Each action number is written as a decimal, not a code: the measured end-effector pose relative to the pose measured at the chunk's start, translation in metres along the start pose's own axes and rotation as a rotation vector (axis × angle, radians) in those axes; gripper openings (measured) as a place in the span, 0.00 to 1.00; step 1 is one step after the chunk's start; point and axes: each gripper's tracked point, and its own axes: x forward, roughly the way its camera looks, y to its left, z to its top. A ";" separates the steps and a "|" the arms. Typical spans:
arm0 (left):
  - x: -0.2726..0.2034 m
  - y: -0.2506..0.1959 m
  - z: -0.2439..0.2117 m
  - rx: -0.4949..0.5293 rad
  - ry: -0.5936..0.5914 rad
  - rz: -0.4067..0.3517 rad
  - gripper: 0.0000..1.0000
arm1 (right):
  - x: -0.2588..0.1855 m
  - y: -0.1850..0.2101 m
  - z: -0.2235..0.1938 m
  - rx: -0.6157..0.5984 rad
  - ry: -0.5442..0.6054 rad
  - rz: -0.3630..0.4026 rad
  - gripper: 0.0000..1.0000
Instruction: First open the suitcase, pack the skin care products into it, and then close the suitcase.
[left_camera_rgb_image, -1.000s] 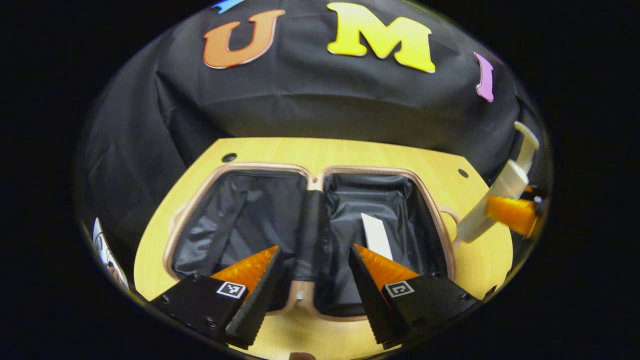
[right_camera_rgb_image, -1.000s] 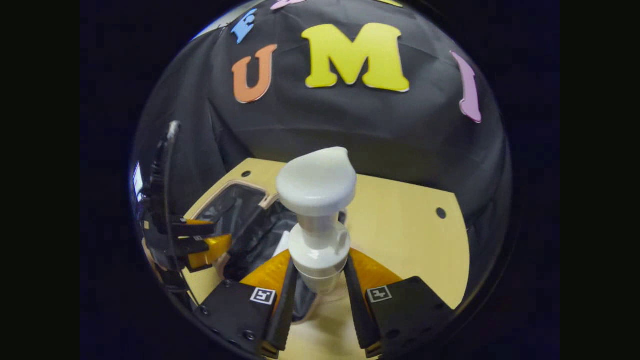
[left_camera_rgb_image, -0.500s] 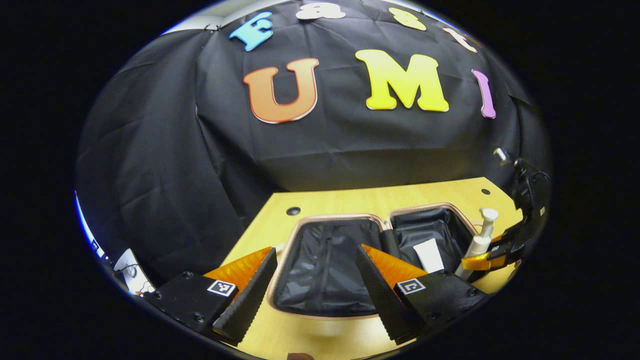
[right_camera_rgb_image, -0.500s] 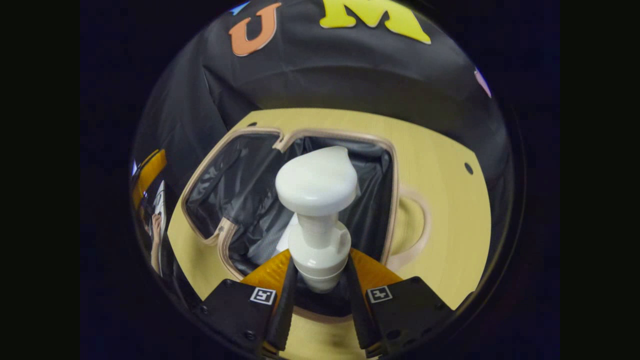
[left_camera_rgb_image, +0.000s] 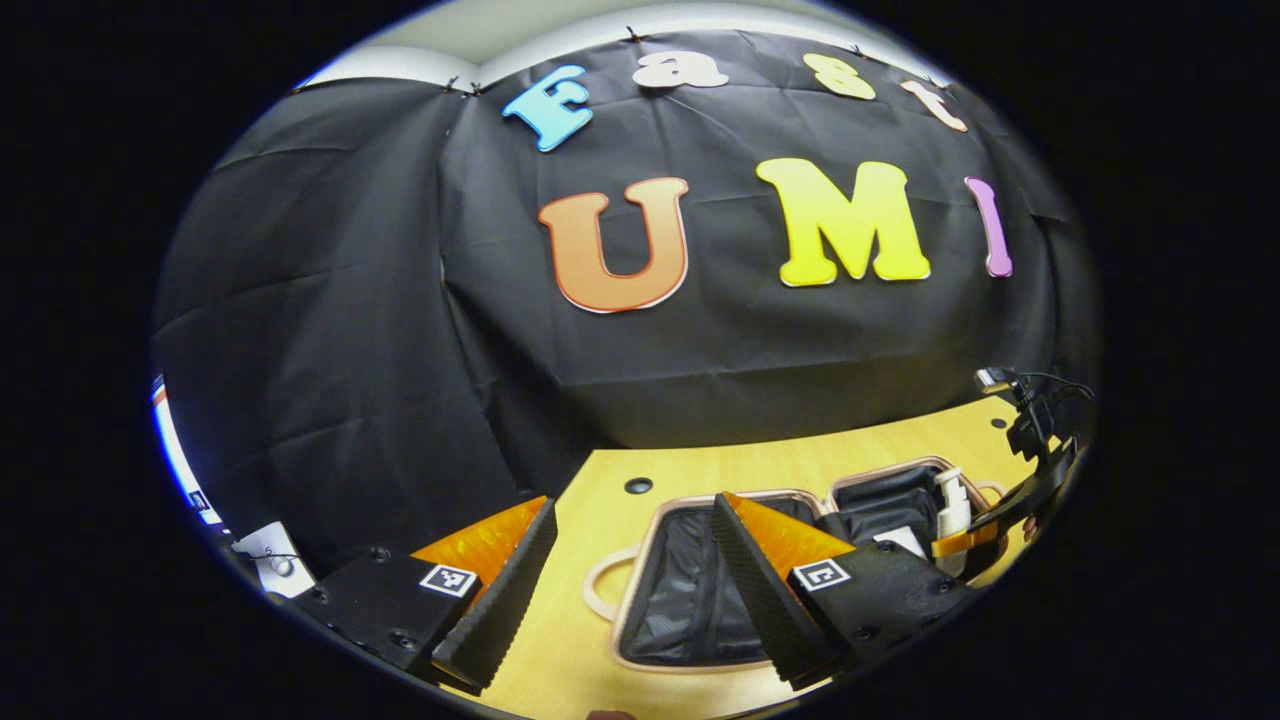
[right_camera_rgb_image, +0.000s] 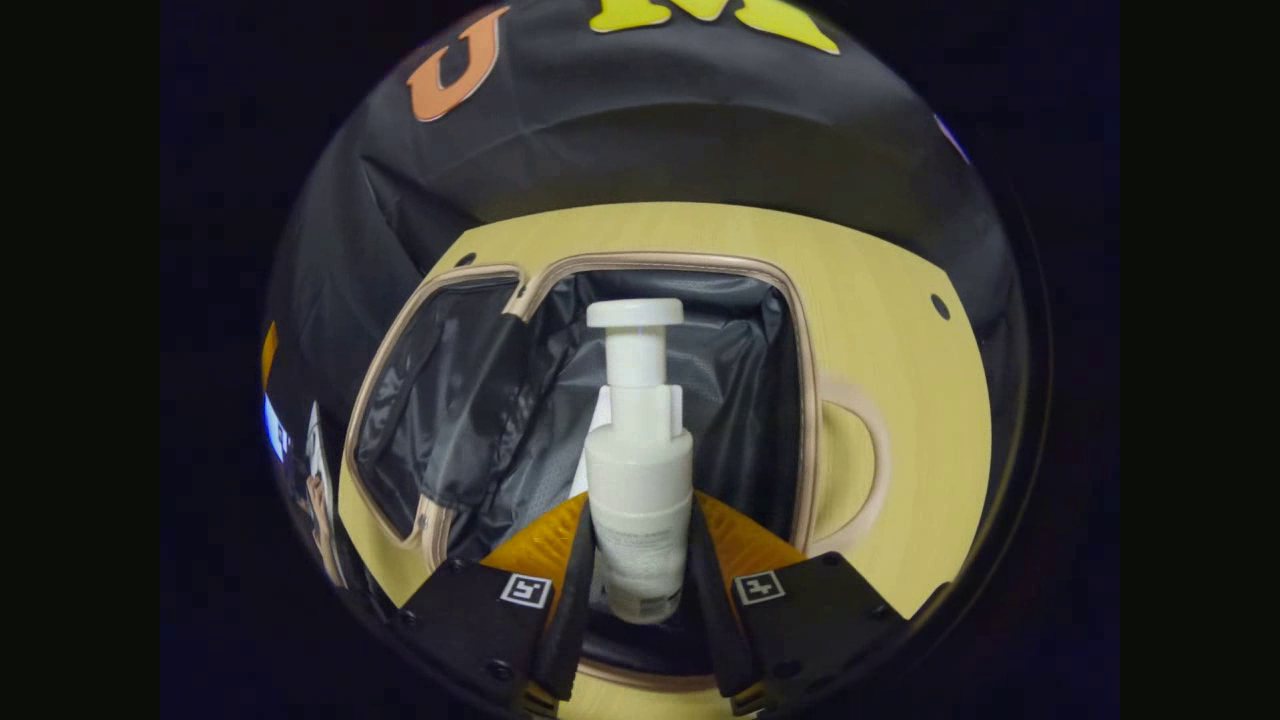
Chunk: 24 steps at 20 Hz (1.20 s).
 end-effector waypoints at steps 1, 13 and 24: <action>0.004 0.004 -0.002 -0.004 0.006 0.006 0.98 | 0.006 -0.002 -0.004 0.028 0.026 -0.010 0.49; 0.069 0.061 -0.095 -0.332 0.195 0.061 0.99 | 0.026 -0.017 -0.007 0.119 0.072 -0.124 0.52; 0.106 0.033 -0.163 -0.841 0.377 -0.070 0.97 | -0.135 0.019 0.033 0.048 -0.197 0.068 0.73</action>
